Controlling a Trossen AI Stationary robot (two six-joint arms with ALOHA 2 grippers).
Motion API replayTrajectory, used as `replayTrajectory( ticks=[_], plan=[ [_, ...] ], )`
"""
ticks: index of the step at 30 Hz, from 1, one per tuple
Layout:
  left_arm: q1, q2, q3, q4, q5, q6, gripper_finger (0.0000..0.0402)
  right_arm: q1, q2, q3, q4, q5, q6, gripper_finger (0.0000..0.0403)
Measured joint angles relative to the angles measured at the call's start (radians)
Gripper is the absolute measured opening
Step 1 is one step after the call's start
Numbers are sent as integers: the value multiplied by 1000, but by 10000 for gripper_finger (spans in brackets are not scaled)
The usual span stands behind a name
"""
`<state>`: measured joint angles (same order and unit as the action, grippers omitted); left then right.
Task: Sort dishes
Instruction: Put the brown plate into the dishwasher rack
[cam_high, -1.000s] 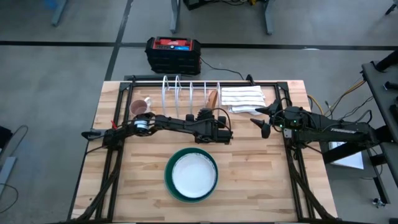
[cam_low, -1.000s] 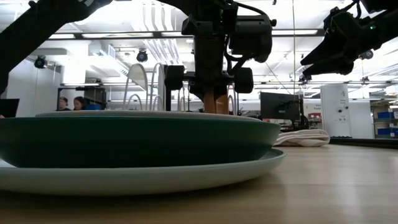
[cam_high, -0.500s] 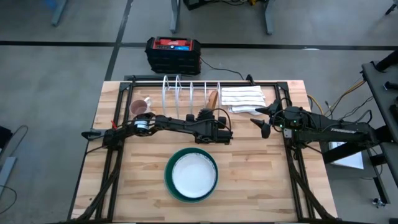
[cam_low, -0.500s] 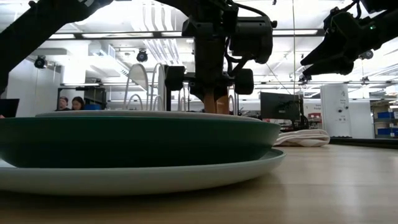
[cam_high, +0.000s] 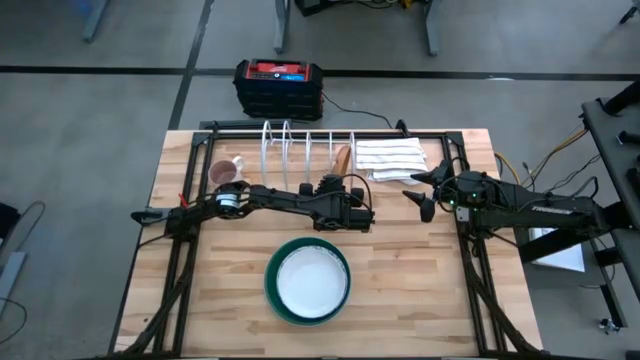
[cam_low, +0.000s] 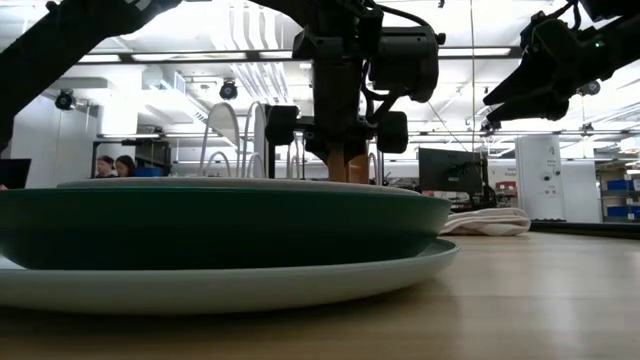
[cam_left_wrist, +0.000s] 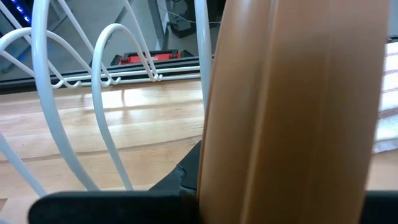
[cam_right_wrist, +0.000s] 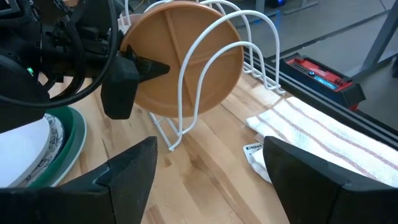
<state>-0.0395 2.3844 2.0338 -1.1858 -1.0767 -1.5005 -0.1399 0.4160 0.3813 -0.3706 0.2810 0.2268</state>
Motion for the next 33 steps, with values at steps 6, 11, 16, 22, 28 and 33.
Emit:
replayTrajectory(
  ticks=[6, 11, 16, 22, 28, 33],
  plan=[
    [-1, 0, 0, 1, 9, 7, 52, 0, 0, 0, 0, 0, 0, 288],
    [-2, 4, -3, 3, 28, 9, 68, 0, 0, 0, 0, 0, 0, 295],
    [-1, 4, -3, 15, 29, 6, 85, 0, 0, 0, 0, 0, 0, 290],
    [-2, 4, -3, 16, 31, 9, 112, 0, 0, 0, 0, 0, 1, 294],
    [-2, 3, 25, 5, 75, 31, 146, 0, 0, 0, 0, 0, 1, 306],
    [-3, 1, 97, -11, 78, 131, 169, 0, 0, 0, 0, 0, 1, 306]
  ],
)
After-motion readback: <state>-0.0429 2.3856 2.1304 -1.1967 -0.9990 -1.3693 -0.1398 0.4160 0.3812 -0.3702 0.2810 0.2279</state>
